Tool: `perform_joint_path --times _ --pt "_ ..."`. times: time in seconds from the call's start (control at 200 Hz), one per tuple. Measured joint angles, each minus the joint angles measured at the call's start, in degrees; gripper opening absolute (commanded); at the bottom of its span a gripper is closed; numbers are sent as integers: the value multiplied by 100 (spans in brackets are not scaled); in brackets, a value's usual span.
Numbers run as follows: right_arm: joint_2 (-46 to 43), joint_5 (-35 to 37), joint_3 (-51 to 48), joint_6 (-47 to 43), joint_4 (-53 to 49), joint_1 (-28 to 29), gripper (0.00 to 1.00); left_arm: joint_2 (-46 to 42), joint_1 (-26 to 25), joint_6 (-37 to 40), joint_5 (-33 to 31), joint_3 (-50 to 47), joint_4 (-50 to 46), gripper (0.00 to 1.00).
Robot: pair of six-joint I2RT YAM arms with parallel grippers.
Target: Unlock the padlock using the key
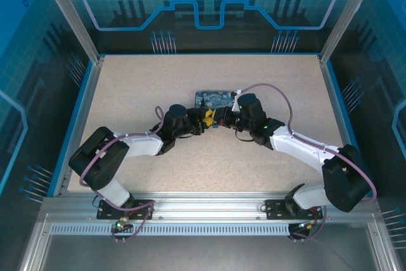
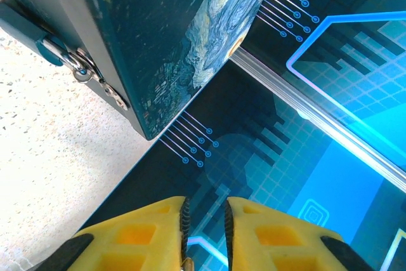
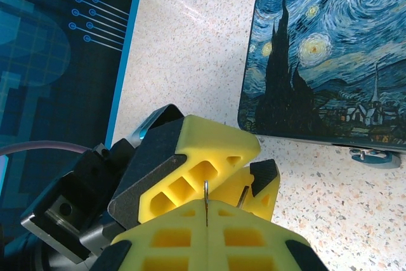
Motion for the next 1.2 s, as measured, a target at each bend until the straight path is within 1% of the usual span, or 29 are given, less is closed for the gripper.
perform_joint_path --times 0.355,0.445,0.56,0.59,0.61,0.645,0.675,0.705,0.735,0.755,0.83,0.9,1.016,1.201 --pt "0 4 -11 15 -4 -2 0 50 0 0 0 2 26 6" --pt "-2 22 -11 26 -11 -4 0 66 0 0 0 2 37 1" --pt "-13 42 -26 39 -20 -15 0 66 0 2 0 2 37 0" --pt "-35 48 -42 42 -35 -15 6 66 0 4 0 7 37 0" --pt "-52 50 -52 44 -50 -24 14 66 0 7 0 11 35 0" --pt "-94 66 -85 74 -63 -35 33 66 0 26 -2 26 33 0" --pt "-144 90 -118 87 -92 -52 45 66 0 66 -2 46 31 0" --pt "-221 125 -173 101 -120 -76 53 66 2 127 -7 74 13 0" --pt "-306 153 -232 103 -153 -103 59 63 4 205 -13 107 -11 0" --pt "-369 170 -278 105 -168 -131 61 63 9 289 -15 131 -39 0" --pt "-671 195 -455 127 -308 -264 64 13 52 758 -17 216 -210 0" --pt "-911 179 -564 151 -417 -437 67 -103 127 1368 -17 308 -479 0" --pt "-1126 57 -584 142 -577 -719 69 -363 291 2726 -13 577 -949 0" --pt "-1172 -369 -584 210 -564 -992 68 -793 367 4776 -63 826 -1143 0"
